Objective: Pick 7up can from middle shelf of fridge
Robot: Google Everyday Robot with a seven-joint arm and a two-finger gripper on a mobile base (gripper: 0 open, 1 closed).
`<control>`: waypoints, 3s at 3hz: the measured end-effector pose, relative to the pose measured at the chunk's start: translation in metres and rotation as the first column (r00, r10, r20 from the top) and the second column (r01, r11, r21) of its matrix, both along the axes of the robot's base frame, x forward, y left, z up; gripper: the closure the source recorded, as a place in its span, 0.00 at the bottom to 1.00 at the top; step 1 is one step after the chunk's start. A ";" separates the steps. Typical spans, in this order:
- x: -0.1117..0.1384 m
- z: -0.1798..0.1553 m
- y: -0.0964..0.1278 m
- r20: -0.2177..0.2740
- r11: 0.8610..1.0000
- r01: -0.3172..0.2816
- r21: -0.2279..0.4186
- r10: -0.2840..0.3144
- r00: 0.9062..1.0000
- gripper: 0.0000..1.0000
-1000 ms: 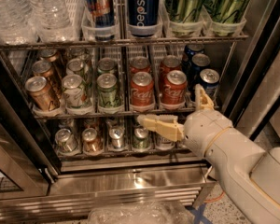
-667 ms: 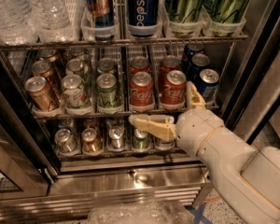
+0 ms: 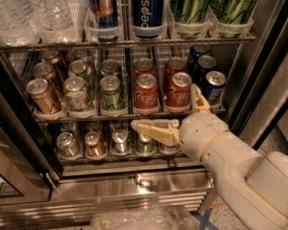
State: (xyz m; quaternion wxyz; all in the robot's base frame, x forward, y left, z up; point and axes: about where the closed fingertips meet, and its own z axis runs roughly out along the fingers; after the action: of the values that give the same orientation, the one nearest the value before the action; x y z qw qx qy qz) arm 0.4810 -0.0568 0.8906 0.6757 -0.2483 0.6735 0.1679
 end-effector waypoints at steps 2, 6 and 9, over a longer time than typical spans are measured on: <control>-0.040 -0.038 0.052 0.043 0.992 -0.126 -0.006 0.126 0.991 0.00; -0.066 -0.089 0.118 0.051 0.969 -0.248 -0.002 0.247 0.968 0.00; -0.020 -0.075 0.141 0.099 0.965 -0.258 -0.040 0.261 0.960 0.00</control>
Offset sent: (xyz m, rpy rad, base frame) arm -0.0674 0.1122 -0.0870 0.0150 -0.0765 0.1989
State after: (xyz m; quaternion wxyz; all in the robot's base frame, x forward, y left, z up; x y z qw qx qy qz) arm 0.4608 0.0841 0.8152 0.6785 -0.3518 0.6013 0.2332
